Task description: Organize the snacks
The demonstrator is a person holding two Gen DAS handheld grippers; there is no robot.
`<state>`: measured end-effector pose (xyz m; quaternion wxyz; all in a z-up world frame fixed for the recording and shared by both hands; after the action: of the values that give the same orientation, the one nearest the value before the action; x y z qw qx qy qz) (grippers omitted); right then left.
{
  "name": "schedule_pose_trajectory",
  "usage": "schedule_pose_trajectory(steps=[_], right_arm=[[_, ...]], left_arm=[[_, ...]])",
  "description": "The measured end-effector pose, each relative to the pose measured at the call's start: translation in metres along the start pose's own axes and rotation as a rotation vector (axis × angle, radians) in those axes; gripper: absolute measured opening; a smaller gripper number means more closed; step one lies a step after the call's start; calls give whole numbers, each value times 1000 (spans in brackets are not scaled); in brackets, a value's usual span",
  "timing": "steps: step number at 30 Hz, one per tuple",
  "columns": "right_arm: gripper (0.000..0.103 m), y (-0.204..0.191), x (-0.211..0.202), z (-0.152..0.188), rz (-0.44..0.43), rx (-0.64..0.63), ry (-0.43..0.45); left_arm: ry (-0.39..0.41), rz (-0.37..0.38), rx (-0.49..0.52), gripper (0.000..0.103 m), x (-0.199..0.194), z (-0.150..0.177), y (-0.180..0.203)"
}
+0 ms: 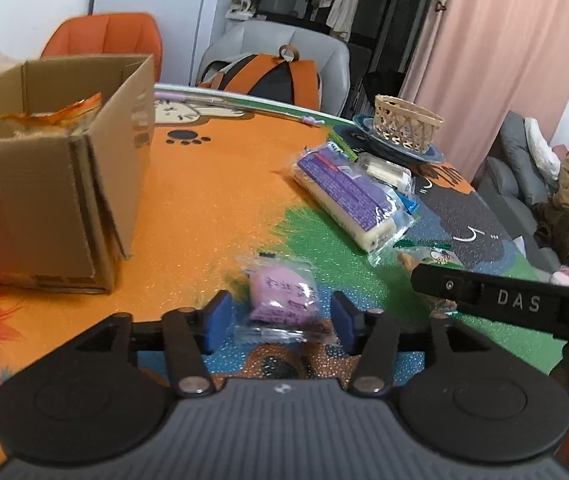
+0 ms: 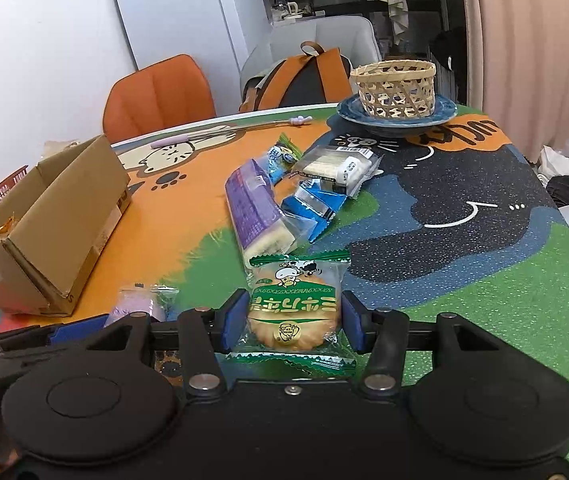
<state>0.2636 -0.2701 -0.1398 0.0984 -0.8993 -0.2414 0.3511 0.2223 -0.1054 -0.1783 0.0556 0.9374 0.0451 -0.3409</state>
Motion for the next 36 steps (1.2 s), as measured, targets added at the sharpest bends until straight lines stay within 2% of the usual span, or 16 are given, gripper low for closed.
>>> schedule_pose_trajectory(steps=[3, 7, 10, 14, 15, 16, 20, 26, 29, 31, 33, 36], right_arm=[[50, 5, 0, 1, 8, 9, -2], [50, 10, -2, 3, 13, 21, 0], [50, 11, -1, 4, 10, 26, 1], [50, 6, 0, 3, -5, 21, 0], [50, 4, 0, 3, -8, 19, 1], [50, 3, 0, 2, -9, 17, 2], [50, -3, -2, -2, -16, 11, 11], [50, -10, -1, -1, -18, -4, 6], [50, -12, 0, 0, -14, -6, 3], [50, -14, 0, 0, -13, -10, 5], [50, -16, 0, -1, -15, -12, 6], [50, -15, 1, 1, -20, -7, 5]], left_arm=[[16, -26, 15, 57, 0, 2, 4], [29, -47, 30, 44, 0, 2, 2], [26, -33, 12, 36, -1, 0, -1], [42, -33, -7, 33, -7, -4, -5], [50, -31, -12, 29, -10, -7, -6], [57, -27, -16, 21, -12, -9, -7], [77, -13, -25, 14, -20, -18, -9], [48, 3, -28, 16, -17, -12, -13], [34, -2, -55, 21, -17, -11, -21], [33, -3, -64, 39, -18, -11, -24], [52, -21, -60, 50, -21, -13, -26], [64, -26, -43, 53, -22, -14, -22]])
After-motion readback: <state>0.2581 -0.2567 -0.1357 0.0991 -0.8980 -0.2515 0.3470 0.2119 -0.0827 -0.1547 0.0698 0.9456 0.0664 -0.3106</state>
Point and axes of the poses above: each gripper's, at about its wrist camera, not at the fingertips, and x roughly the way its jaws point, y to its right, z to its underside, the point moved 10 cm from there along x, roughly the way its jaws point, and after that the axes turned 10 degrees about -z, right-handed, at the moved point
